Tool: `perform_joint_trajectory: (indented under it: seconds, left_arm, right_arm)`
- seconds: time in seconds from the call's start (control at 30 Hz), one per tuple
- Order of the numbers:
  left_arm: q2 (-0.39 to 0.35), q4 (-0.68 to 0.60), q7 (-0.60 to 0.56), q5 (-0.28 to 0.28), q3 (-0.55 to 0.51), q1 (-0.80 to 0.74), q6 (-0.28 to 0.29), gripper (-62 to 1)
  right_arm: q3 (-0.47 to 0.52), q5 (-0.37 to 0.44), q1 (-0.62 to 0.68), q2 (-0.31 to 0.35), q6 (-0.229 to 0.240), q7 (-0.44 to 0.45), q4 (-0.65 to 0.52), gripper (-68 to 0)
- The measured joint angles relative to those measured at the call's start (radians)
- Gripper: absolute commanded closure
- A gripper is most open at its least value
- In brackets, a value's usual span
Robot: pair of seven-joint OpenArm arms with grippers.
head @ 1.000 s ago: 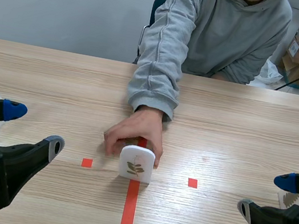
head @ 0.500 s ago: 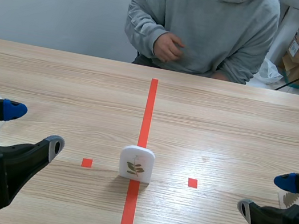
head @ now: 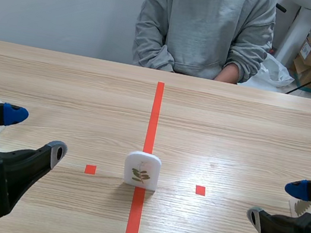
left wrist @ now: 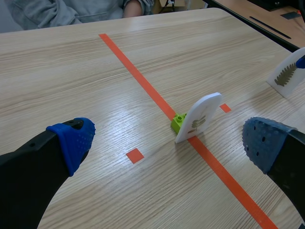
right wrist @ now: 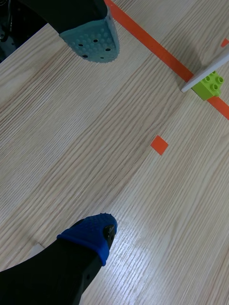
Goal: Do the leaf sorting experiment
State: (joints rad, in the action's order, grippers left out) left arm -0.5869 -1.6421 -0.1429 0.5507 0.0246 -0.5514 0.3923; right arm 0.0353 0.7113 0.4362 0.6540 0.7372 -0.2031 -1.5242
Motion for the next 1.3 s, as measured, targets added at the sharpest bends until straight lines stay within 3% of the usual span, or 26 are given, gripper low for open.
perform_joint_trajectory:
  seconds: [1.3]
  left_arm:
    - [0.0, 0.0, 0.0, 0.0, 0.0, 0.0, 0.0, -62.3]
  right_arm:
    - [0.0, 0.0, -0.011, 0.002, 0.0, -0.027, 0.0, -67.9]
